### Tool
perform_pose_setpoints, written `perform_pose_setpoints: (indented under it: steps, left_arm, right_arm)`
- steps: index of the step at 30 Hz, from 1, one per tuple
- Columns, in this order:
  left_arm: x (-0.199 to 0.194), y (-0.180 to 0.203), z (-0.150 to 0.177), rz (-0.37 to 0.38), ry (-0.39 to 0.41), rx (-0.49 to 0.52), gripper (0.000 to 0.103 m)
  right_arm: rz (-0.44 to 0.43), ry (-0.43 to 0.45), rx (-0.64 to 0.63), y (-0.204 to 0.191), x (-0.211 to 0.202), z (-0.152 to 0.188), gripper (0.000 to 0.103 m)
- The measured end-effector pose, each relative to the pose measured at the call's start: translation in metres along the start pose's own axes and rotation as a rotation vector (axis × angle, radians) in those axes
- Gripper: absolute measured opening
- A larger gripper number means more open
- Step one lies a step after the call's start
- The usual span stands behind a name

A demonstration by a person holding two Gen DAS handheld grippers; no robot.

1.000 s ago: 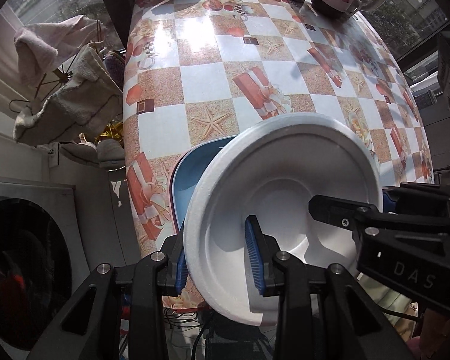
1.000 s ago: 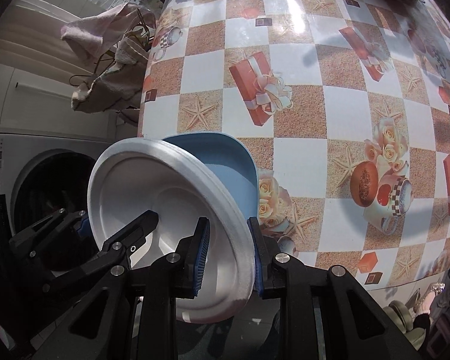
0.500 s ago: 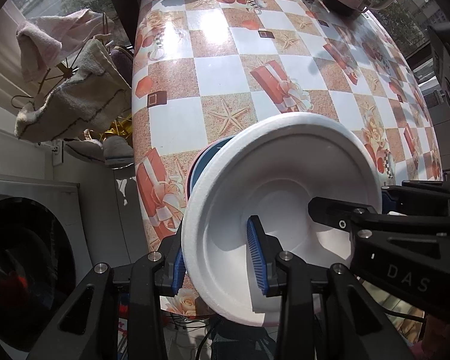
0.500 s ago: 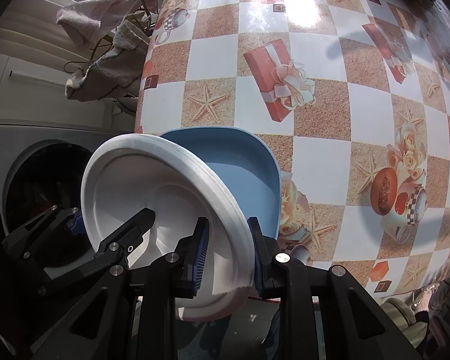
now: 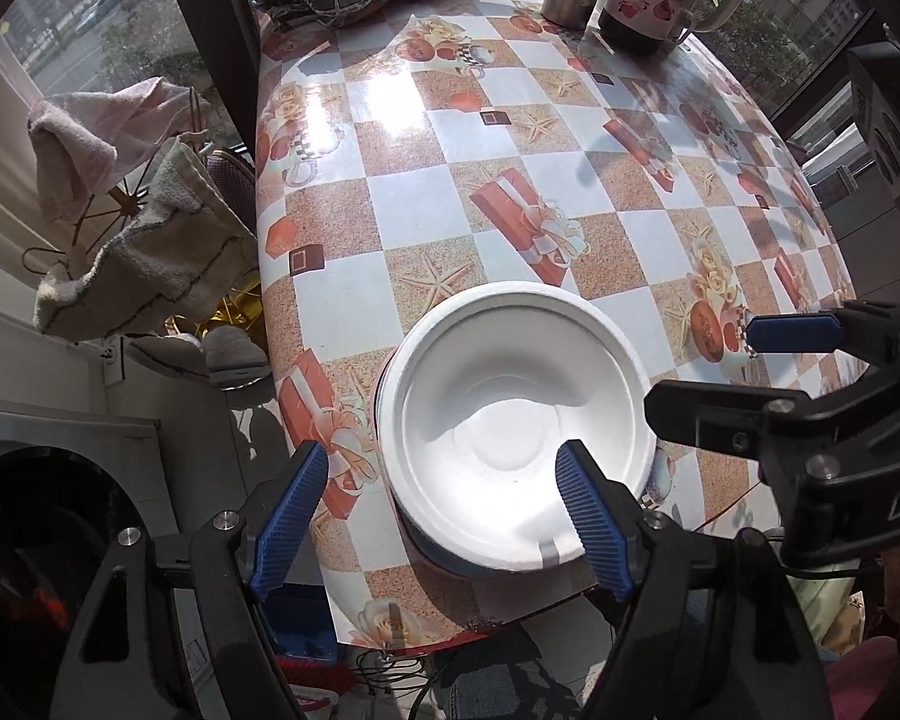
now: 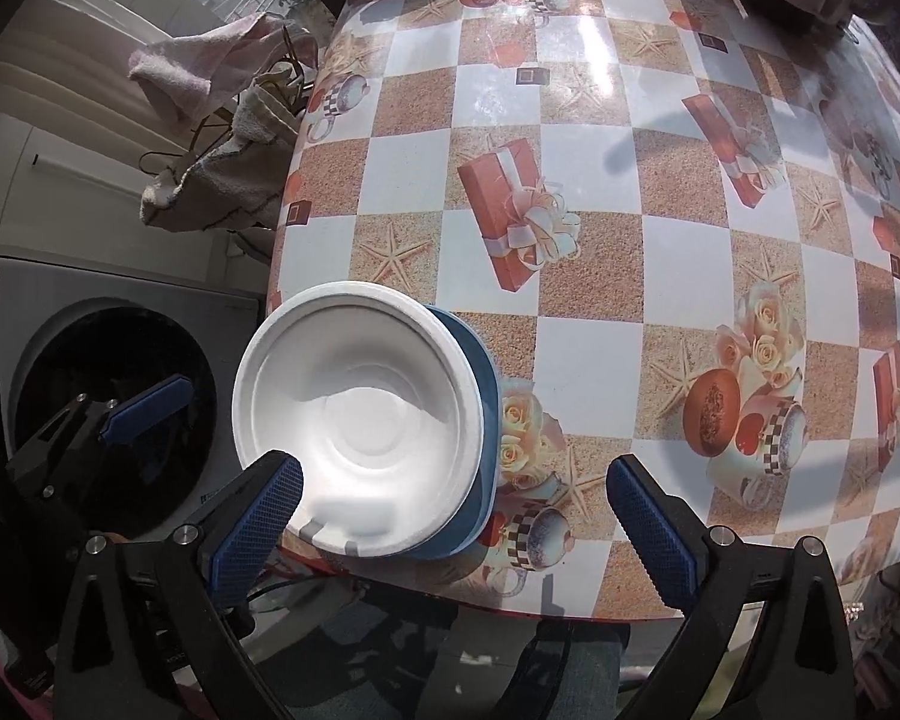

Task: Organize plates and bowls

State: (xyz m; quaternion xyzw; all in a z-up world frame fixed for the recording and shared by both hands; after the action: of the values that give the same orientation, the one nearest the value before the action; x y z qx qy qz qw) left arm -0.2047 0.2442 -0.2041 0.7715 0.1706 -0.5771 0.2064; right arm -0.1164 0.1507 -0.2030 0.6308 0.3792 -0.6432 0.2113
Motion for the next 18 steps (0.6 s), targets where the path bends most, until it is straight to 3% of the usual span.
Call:
perform_pose_setpoints:
  steps: [7,10,15,18]
  left_arm:
    - [-0.068,0.037,-0.034,0.117,0.176,0.149,0.082]
    - [-0.085,0.064,-0.049,0.127,0.188,0.236,0.085]
    - [-0.102,0.120,-0.064,0.237,0.205,0.356,0.095]
    - [-0.106,0.151,-0.062,0.264,0.208,0.459,0.095]
  right_arm:
    - [-0.017,0.079,0.111,0.033,-0.040,0.016,0.102]
    - [-0.024,0.115,0.186,0.049,-0.053,0.031,0.102]
    - [0.028,0.191,0.312,0.079,-0.074,0.054,0.102]
    - [0.053,0.220,0.402,0.095,-0.077,0.075,0.102]
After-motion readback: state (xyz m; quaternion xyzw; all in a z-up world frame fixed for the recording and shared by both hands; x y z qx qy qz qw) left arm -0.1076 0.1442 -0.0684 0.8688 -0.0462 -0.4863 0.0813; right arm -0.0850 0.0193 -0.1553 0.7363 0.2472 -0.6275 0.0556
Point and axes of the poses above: each gripper's, at about its wrist camera, not at the fingertips, and x roughly the way its jaws point, y to its right, z to its underside, the point moved 9 cm from there along x, roughly the way its jaws point, and after that the axes turned 2 degrees about y, right-handed, at the moved point
